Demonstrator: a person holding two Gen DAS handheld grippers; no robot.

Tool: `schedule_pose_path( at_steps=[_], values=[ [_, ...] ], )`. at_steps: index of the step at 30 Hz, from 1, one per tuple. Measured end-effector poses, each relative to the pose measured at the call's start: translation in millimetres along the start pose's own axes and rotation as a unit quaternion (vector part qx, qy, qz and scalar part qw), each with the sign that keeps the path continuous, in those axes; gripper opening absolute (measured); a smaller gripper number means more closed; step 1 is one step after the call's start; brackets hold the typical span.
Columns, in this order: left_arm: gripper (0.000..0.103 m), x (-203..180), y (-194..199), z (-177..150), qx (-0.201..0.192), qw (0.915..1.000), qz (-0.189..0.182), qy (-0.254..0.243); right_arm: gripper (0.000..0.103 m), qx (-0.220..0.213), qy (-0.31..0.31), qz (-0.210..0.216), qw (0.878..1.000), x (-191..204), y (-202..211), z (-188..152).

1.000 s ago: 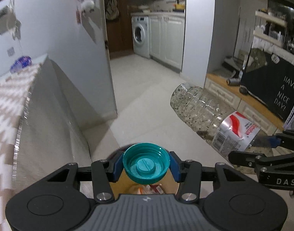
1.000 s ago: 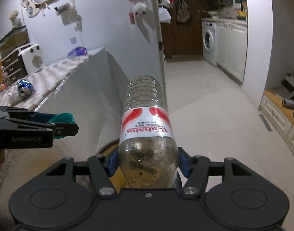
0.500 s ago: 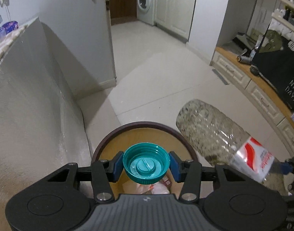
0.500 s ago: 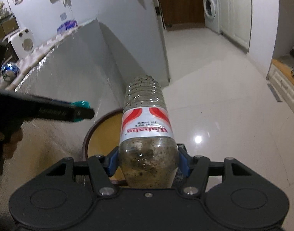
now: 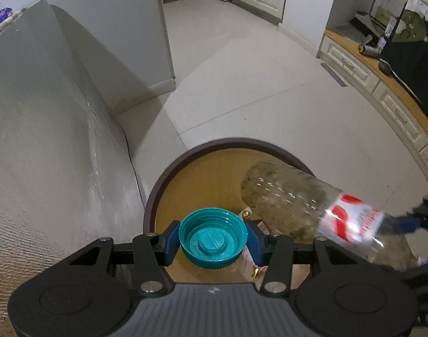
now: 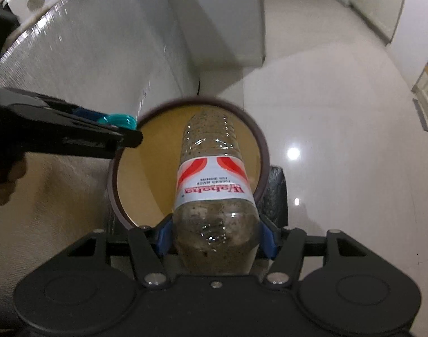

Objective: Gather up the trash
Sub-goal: 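Open both tools to drop the bottle and cap into the wastebasket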

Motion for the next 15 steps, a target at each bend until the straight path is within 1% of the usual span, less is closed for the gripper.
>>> schedule_pose_path(
  at_steps=[3, 6, 8, 10, 15],
  values=[
    [0.05, -2, -7, -7, 0.014, 0.9997, 0.005, -0.021, 0.062, 0.03, -0.011, 0.021, 0.999, 2, -14, 9],
    [0.05, -3, -12, -14, 0.031, 0.9985, 0.011, -0.045, 0.062, 0.055, -0.074, 0.051, 0.994, -4, -25, 16],
    [0.05, -4, -15, -18, 0.038, 0.9978, 0.013, -0.053, 0.062, 0.057, -0.099, 0.062, 0.992, -7, -32, 23],
    [0.05, -4, -16, -20, 0.041, 0.9975, 0.014, -0.056, 0.062, 0.056, -0.104, 0.057, 0.991, -7, -40, 30],
    [0.05, -3, -18, -23, 0.052, 0.9965, 0.018, -0.062, 0.062, 0.044, -0.088, 0.019, 0.995, -3, -54, 38]
  ],
)
Point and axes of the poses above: each gripper's, at about its wrist camera, not at the fingertips, and y roughly against the way its jaws point, x to its left, z to its top, the point moved 9 cm from there along -y, roughly the way its jaws point, and after that the axes turned 6 degrees about -x, right-handed, at the moved point
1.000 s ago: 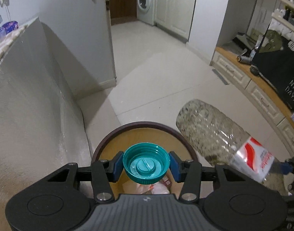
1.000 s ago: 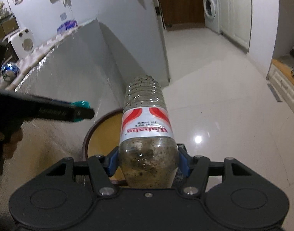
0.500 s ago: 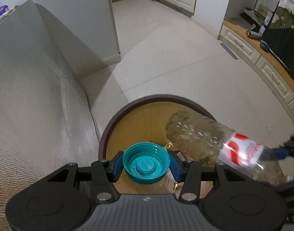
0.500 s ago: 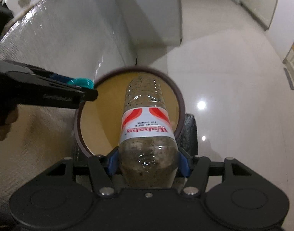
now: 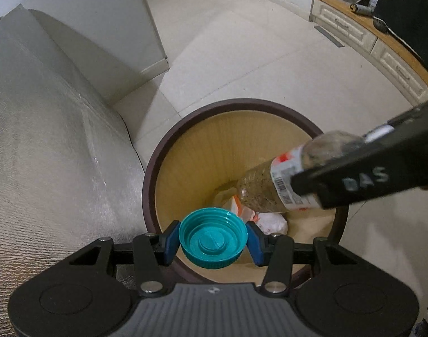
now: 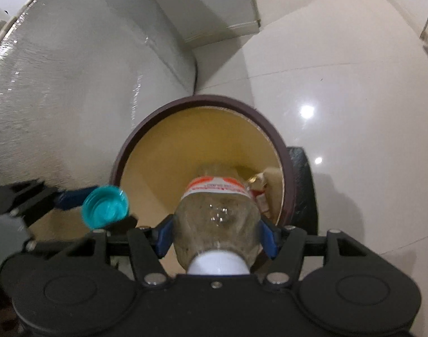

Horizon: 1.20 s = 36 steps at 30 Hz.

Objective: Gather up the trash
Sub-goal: 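Open both tools to drop the bottle and cap into the wastebasket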

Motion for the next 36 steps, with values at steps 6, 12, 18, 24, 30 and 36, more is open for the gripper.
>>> schedule_pose_path(
  at_steps=[6, 12, 18, 24, 30, 36],
  values=[
    [0.05, -3, -5, -2, 0.007, 0.9999, 0.001, -0.011, 0.063, -0.013, 0.006, -0.016, 1.0, 2, -13, 8],
    [0.066, -6, -7, 0, -0.009, 0.9999, -0.004, -0.013, 0.078, -0.052, -0.002, -0.008, 0.999, 0, -9, 20],
    [0.08, -7, -9, -2, -0.006, 0.9998, -0.002, -0.02, 0.08, -0.057, 0.0, -0.012, 0.998, -8, -4, 16],
    [0.09, -9, -12, -5, 0.006, 0.9994, 0.004, -0.035, 0.082, -0.06, 0.011, -0.013, 0.998, -11, 2, 11],
    [0.097, -10, -10, -12, 0.015, 0.9989, 0.008, -0.045, 0.085, -0.063, 0.039, -0.027, 0.997, -15, 10, 2],
    [0.103, -10, -8, -21, 0.033, 0.9989, 0.007, -0.034, 0.094, -0.068, 0.057, -0.035, 0.995, -17, 18, -4]
  ],
)
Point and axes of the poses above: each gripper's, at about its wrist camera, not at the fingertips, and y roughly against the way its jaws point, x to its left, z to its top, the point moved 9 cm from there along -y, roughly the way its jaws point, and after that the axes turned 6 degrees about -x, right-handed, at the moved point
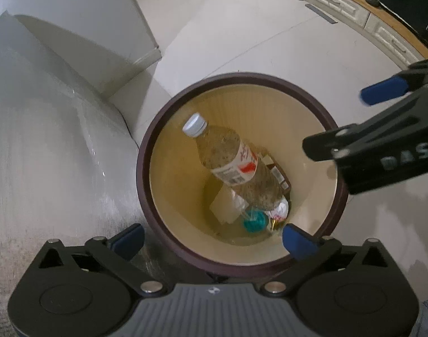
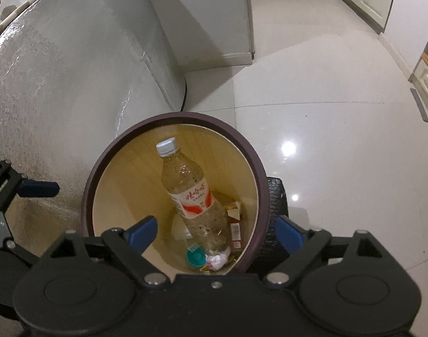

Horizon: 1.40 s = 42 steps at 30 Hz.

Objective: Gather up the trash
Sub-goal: 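Open both tools to drop the bottle and cap into the wastebasket, then move both open tools from the wastebasket back to the checkered table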

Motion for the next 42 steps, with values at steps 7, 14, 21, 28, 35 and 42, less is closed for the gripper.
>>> schedule_pose_path(
  at_steps=[7, 14, 21, 28, 35, 42],
  values=[
    [0.103, 1, 7, -11, 0.014, 0.9997, 0.001, 0.017, 0.103, -0.021, 0.007, 0.003, 1.0, -2, 14, -3],
    [0.103, -1, 32, -19, -0.003, 0.9993, -0.001, 0.036, 0.103, -0.031, 0.032, -0.003, 0.999, -2, 35, -9],
    [0.103, -1, 64, -29, -0.021, 0.9977, 0.0, 0.064, 0.103, -0.046, 0.043, -0.001, 0.998, -2, 62, -18],
    [0.103, -4, 104, -39, -0.054, 0.9956, 0.001, 0.077, 0.103, -0.069, 0.055, 0.0, 0.996, 3, 100, -27],
    [0.103, -6, 143, -55, -0.092, 0.9911, 0.005, 0.096, 0.103, -0.105, 0.057, 0.0, 0.993, 14, 140, -36],
    [0.103, -5, 186, -71, -0.139, 0.9823, -0.003, 0.126, 0.103, -0.142, 0.064, -0.006, 0.988, 25, 183, -49]
  ],
)
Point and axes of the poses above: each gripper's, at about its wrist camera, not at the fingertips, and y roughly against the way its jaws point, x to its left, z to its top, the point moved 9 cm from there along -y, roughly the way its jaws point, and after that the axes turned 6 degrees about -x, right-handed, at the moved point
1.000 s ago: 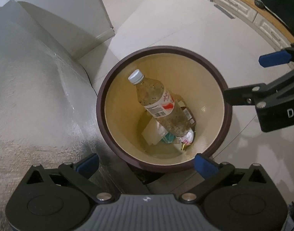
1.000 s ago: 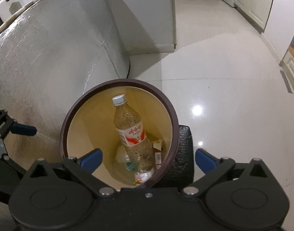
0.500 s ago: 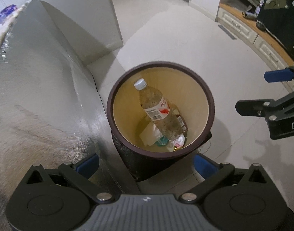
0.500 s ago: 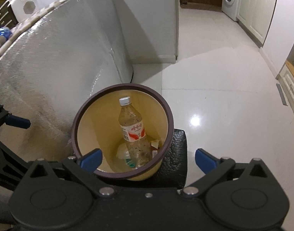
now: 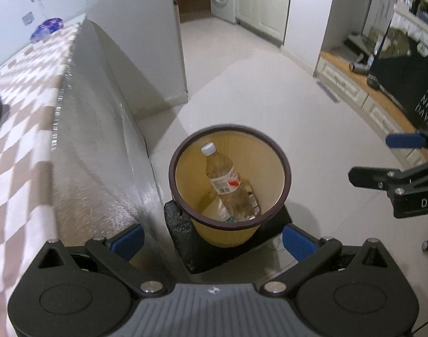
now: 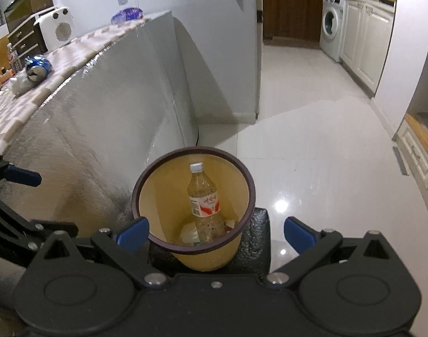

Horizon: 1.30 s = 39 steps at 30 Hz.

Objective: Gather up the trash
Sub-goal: 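Move both open tools from the wastebasket back to the checkered table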

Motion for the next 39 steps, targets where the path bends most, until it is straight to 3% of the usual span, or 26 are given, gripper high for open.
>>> schedule_pose_path(
  at_steps=[14, 22, 28, 32, 39],
  values=[
    [0.103, -3, 93, -9, -0.113, 0.9926, -0.025, 0.036, 0.103, -0.087, -0.032, -0.015, 0.996, 3, 108, 2],
    [0.103, 12, 149, -15, -0.171, 0.9843, -0.018, 0.041, 0.103, -0.147, -0.037, -0.013, 0.988, 16, 156, 5],
    [0.103, 44, 195, -23, -0.214, 0.9753, 0.001, 0.053, 0.103, -0.184, -0.025, -0.014, 0.983, 38, 170, 11],
    [0.103, 75, 222, -31, -0.236, 0.9693, 0.023, 0.063, 0.103, -0.202, -0.021, 0.009, 0.979, 62, 169, 18],
    [0.103, 142, 254, -46, -0.247, 0.9629, 0.073, 0.082, 0.103, -0.214, 0.001, 0.041, 0.976, 115, 148, 37]
  ],
)
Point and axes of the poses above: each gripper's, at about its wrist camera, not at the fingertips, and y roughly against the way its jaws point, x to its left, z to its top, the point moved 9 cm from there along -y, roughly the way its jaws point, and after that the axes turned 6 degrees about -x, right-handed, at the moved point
